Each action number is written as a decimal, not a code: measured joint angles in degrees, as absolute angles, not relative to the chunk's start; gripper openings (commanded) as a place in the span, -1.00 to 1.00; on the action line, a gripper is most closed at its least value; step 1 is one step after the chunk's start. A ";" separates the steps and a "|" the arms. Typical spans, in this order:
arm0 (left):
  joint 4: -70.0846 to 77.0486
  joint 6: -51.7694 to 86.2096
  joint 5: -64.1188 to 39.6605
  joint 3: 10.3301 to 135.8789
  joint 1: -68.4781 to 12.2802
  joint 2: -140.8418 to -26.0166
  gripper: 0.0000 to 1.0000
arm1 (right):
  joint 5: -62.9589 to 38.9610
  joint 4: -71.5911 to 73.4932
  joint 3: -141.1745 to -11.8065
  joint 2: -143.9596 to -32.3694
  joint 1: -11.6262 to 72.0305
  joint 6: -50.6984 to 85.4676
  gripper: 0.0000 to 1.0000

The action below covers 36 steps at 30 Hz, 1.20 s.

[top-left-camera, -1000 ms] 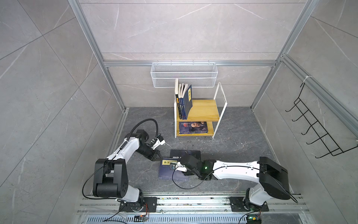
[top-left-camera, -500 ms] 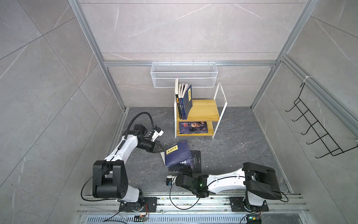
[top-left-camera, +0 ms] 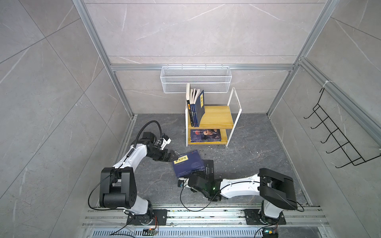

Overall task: Stacking books/files
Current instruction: Place the book in the book.

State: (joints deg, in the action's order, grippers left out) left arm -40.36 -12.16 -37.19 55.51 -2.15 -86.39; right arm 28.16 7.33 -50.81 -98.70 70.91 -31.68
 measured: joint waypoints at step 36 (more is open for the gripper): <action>0.99 32.88 -52.75 31.07 0.16 -88.33 0.49 | 30.04 -5.56 -71.26 -116.25 56.21 -20.91 -0.92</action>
